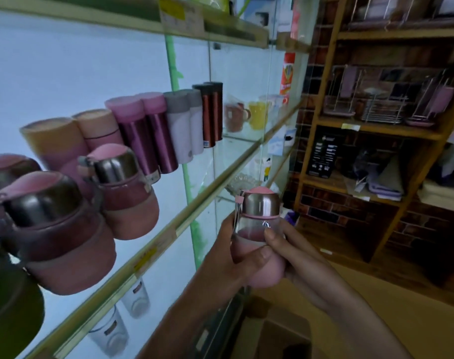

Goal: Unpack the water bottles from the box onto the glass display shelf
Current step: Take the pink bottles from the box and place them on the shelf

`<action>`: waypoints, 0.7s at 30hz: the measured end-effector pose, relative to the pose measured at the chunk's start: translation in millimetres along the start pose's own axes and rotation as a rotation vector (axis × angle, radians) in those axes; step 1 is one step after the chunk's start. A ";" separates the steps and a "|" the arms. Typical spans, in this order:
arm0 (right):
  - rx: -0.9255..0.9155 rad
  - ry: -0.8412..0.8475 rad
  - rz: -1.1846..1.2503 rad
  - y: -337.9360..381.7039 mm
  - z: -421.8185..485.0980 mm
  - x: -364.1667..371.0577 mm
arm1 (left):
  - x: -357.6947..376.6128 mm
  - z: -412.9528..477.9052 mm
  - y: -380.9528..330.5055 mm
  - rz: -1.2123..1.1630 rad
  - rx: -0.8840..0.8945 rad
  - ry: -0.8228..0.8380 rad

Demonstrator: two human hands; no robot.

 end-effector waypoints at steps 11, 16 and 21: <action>-0.096 0.206 -0.038 37.3 76.8 15.2 | -26.0 28.3 -50.4 0.048 0.097 -0.177; -0.164 0.310 -0.055 52.2 107.5 21.9 | -36.1 45.1 -62.7 0.057 0.138 -0.277; -0.191 0.380 -0.098 56.7 135.3 31.3 | -45.4 52.7 -71.9 0.088 0.179 -0.408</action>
Point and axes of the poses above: each hand's wrist, its own z-axis towards the middle knuckle, its own x-axis out of the palm, y = z × x, the point moved 5 cm from there along z, towards the middle knuckle, and after that the axes turned 10 degrees about -x, right-handed, at the moved point
